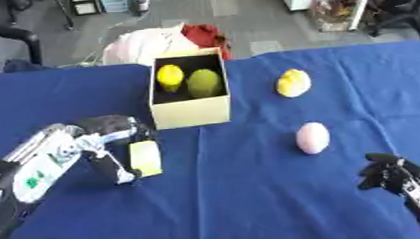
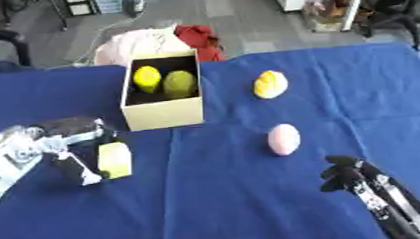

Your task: Pick up objects on the table and place them in the box.

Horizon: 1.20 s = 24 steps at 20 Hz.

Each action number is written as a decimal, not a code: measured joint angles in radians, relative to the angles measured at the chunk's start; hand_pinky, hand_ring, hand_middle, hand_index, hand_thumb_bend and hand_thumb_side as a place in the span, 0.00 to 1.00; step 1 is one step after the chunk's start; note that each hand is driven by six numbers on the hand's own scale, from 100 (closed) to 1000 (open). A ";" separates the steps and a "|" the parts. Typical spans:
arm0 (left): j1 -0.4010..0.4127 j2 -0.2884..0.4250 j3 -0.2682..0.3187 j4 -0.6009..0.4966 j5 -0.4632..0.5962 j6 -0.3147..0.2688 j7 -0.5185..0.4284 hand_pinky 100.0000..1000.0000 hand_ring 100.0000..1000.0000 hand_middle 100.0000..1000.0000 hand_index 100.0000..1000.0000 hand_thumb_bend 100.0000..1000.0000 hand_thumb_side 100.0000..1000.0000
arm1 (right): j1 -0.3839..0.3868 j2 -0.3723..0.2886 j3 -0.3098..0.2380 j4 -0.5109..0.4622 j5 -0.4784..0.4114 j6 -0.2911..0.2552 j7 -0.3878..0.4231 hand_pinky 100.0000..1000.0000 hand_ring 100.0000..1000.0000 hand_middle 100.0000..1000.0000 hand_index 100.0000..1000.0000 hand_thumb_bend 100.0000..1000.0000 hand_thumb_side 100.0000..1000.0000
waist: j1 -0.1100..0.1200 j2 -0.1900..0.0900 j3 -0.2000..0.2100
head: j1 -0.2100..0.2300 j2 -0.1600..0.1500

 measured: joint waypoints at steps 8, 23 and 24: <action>-0.220 0.003 0.051 0.112 -0.033 0.042 0.093 0.64 0.44 0.52 0.71 0.26 0.00 | 0.008 0.000 0.004 0.002 0.000 0.002 0.002 0.62 0.55 0.58 0.82 0.00 0.79 | 0.000 -0.002 -0.012 | 0.001 0.001; -0.374 -0.161 0.058 0.520 -0.333 -0.046 0.203 0.69 0.55 0.60 0.81 0.35 0.09 | 0.009 0.000 0.012 0.002 0.000 0.005 0.008 0.62 0.55 0.58 0.82 0.00 0.81 | 0.000 -0.003 -0.034 | 0.009 0.009; -0.374 -0.165 0.058 0.526 -0.337 -0.051 0.208 0.70 0.55 0.61 0.81 0.37 0.17 | 0.009 0.000 0.012 0.002 0.000 0.005 0.008 0.62 0.55 0.58 0.82 0.00 0.81 | 0.000 -0.003 -0.034 | 0.009 0.009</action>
